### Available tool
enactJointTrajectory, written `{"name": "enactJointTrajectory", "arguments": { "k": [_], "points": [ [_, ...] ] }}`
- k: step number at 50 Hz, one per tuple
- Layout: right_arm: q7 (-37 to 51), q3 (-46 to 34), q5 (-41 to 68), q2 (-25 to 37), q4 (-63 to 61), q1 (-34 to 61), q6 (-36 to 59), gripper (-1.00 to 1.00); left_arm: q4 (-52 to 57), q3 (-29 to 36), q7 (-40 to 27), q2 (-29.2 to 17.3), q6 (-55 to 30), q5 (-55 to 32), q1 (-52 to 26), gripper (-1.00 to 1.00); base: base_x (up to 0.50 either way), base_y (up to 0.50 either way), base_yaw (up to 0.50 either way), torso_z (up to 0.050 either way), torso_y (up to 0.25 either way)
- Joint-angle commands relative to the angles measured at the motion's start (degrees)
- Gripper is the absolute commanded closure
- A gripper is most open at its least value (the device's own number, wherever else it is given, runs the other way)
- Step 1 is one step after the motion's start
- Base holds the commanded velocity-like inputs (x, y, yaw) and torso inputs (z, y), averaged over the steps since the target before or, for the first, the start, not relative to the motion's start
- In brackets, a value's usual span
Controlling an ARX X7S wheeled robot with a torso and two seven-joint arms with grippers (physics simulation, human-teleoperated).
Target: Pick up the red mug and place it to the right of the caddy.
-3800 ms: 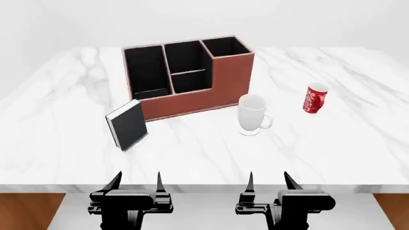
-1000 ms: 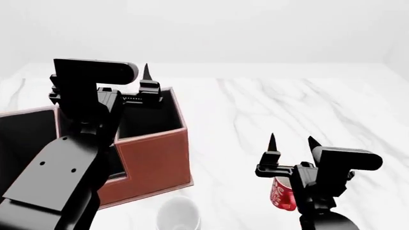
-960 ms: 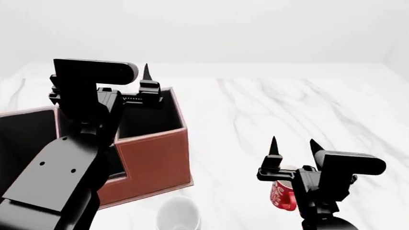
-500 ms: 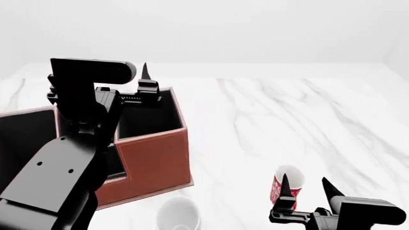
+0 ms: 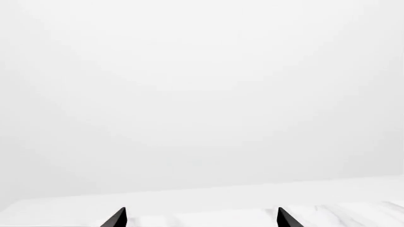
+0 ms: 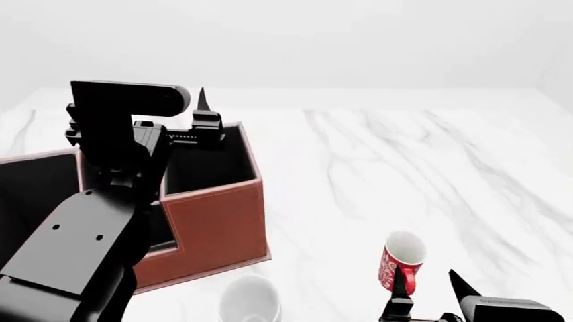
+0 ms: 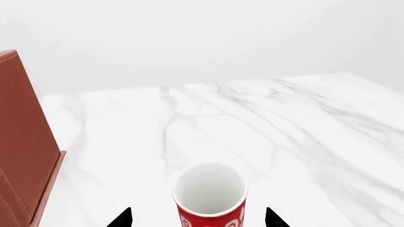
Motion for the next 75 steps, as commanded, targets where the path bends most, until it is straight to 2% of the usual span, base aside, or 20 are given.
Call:
{"name": "enactJointTrajectory", "arguments": {
  "k": [1, 9, 31, 50, 75],
  "points": [
    [-0.21, -0.7, 0.12, 0.25, 1.11, -0.13, -0.03, -1.0, -0.46, 0.15, -0.27, -0.21, 0.53, -0.26, 0.2, -1.0, 0.0, 0.0, 0.0, 0.0, 0.0],
    [2.97, -0.51, -0.21, -0.21, 3.54, 1.25, 3.87, -1.0, -0.8, 0.37, -0.43, -0.35, 0.66, -0.47, -0.01, -1.0, 0.0, 0.0, 0.0, 0.0, 0.0],
    [2.65, -1.59, 0.78, 0.42, 4.39, 2.57, 4.7, -1.0, -0.75, 0.61, -1.01, -0.8, 0.83, -1.12, 0.11, -1.0, 0.0, 0.0, 0.0, 0.0, 0.0],
    [3.63, -3.41, 0.42, 0.21, 11.2, 7.56, 7.69, -1.0, -0.92, 0.87, -1.48, -1.09, 1.07, -1.65, 0.04, -1.0, 0.0, 0.0, 0.0, 0.0, 0.0],
    [3.43, -5.13, 0.54, 0.72, 13.66, 9.63, 8.7, -1.0, -0.93, 1.07, -2.01, -1.55, 1.57, -2.4, 0.63, -1.0, 0.0, 0.0, 0.0, 0.0, 0.0]
  ]
}}
